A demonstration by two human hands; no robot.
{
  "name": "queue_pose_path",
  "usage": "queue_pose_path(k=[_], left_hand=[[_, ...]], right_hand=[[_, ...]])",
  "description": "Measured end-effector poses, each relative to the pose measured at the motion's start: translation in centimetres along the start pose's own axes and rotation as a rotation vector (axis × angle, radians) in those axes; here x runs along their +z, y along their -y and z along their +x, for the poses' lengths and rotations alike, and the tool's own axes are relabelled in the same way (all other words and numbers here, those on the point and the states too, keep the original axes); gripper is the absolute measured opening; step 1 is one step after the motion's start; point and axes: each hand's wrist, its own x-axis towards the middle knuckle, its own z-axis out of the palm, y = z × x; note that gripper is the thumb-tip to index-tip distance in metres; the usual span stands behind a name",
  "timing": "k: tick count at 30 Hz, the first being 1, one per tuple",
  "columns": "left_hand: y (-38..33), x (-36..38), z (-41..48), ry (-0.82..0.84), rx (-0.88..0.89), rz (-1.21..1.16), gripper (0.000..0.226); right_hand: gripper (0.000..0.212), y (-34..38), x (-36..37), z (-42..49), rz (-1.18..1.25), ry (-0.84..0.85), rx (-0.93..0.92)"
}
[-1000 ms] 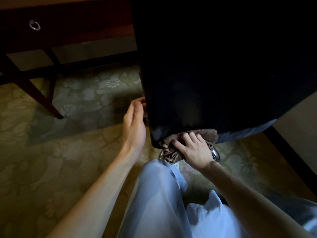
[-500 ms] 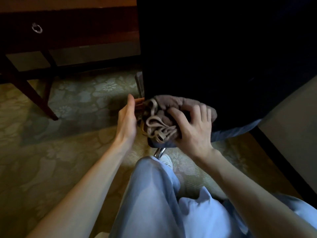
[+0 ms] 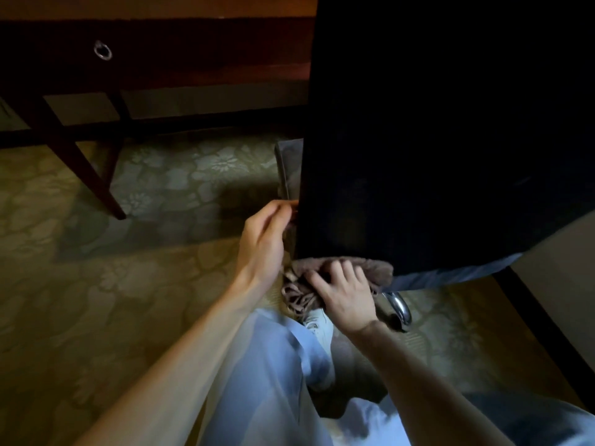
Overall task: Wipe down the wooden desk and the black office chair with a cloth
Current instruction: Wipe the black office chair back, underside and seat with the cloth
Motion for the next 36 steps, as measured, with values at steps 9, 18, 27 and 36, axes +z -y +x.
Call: queue_pose_path(k=[9,18,27,36], left_hand=[[-0.9,-0.4,-0.5,0.081,-0.034,-0.032,0.036],[-2.4,1.0,-2.2,0.192,-0.208,-0.144,0.065],[-1.7,2.7,-1.2,0.248,-0.18,-0.095,0.076],[-1.9,3.1,-1.0,0.232,-0.168,-0.056,0.075]], right_hand=[[0.035,-0.3,-3.2,-1.1,0.072,0.215,0.026],[0.029,-1.6,-11.0,1.9,0.002,-0.366,0.096],[0.04,0.1,-3.6,-3.8,0.004,0.09,0.087],[0.055,0.0,-2.0,-5.2,0.1,0.31,0.096]])
